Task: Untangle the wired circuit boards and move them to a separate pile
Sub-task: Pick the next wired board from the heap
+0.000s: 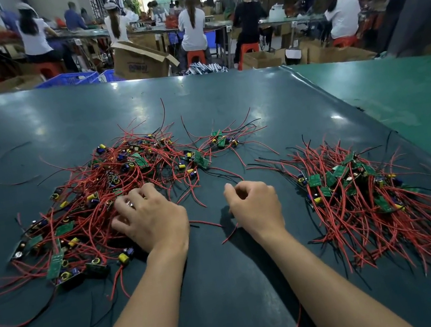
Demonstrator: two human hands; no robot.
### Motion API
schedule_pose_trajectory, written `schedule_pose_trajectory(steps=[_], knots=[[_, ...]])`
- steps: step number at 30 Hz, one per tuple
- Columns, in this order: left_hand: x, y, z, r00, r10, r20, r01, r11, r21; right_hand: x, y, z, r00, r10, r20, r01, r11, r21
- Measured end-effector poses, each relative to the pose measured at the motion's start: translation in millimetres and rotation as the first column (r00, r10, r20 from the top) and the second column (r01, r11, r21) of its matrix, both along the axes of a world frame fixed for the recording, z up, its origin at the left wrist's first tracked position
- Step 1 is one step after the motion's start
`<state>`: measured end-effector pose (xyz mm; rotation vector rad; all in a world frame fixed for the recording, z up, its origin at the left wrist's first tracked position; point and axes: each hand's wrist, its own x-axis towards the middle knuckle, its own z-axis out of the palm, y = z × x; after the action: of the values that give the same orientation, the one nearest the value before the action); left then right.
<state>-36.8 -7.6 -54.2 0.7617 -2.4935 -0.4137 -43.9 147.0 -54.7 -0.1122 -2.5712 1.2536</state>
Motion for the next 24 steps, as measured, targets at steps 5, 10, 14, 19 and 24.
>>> schedule_pose_trajectory(steps=[5, 10, 14, 19, 24], knots=[[1.3, 3.4, 1.7, 0.999, 0.027, 0.038, -0.028, 0.999, 0.039, 0.2, 1.5, -1.3, 1.0, -0.016, -0.027, 0.016, 1.0, -0.007], [5.0, -0.3, -0.6, 0.999, -0.044, 0.023, 0.043, 0.998, 0.034, 0.8, 1.6, -0.6, 1.0, -0.008, -0.017, 0.008, 1.0, 0.017], [5.1, 1.9, -0.5, 0.998, 0.003, 0.056, -0.003, 1.0, 0.0, 0.7, 1.5, -0.9, 1.0, -0.012, -0.024, 0.012, 1.0, 0.022], [6.3, 2.4, 0.0, 0.996, 0.026, 0.082, -0.029, 0.999, 0.03, 1.0, 2.5, -0.8, 1.0, -0.005, -0.031, 0.005, 1.0, 0.019], [8.7, 0.2, -2.3, 1.0, 0.01, -0.016, -0.01, 0.998, 0.056, 2.9, 1.8, -2.0, 0.999, 0.0, -0.042, 0.001, 1.0, 0.027]])
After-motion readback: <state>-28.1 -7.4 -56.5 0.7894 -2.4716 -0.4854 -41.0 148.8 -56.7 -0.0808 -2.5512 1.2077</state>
